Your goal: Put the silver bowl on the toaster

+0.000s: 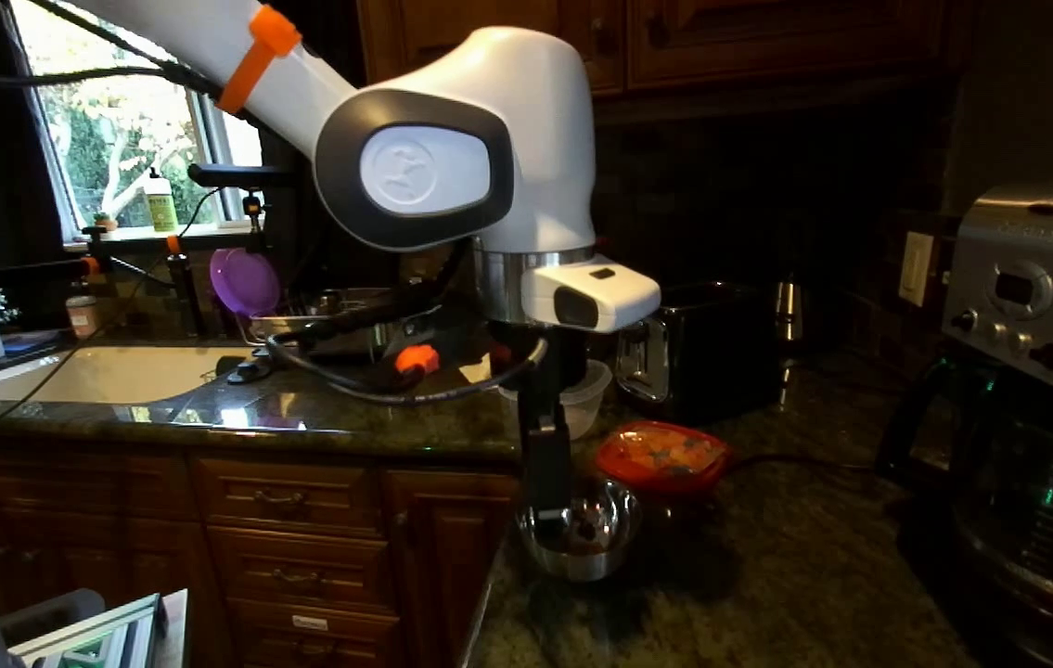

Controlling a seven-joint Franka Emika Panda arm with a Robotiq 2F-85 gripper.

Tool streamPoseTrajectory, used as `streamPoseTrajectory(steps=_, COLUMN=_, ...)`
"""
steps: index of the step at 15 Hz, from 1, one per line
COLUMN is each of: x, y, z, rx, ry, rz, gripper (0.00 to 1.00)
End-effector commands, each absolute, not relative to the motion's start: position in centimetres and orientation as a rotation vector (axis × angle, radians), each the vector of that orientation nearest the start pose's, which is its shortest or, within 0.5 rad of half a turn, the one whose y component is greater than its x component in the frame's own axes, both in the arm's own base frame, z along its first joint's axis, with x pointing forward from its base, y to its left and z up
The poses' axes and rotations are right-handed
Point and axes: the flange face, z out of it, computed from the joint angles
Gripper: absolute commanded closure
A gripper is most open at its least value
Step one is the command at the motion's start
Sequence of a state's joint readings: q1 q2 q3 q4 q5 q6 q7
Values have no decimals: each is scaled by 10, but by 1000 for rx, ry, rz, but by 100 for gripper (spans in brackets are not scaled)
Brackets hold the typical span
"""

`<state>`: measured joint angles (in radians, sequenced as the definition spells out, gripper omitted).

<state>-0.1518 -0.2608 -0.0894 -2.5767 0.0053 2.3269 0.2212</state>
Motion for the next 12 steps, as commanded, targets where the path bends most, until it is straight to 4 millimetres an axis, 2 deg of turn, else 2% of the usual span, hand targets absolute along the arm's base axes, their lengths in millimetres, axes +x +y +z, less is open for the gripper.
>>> streamPoseTrajectory(steps=1, x=424, y=-112, z=322, rx=-2977, ry=771, rz=61, gripper=0)
streamPoseTrajectory(steps=4, x=427, y=-123, z=309, rx=-2928, ry=817, rz=108, gripper=0)
streamPoseTrajectory(steps=5, x=429, y=-127, z=307, rx=-2914, ry=831, rz=112, gripper=9)
streamPoseTrajectory(steps=6, x=431, y=-130, z=305, rx=-2901, ry=850, rz=109, gripper=25)
streamPoseTrajectory(steps=12, x=444, y=-136, z=299, rx=-2861, ry=953, rz=23, gripper=72)
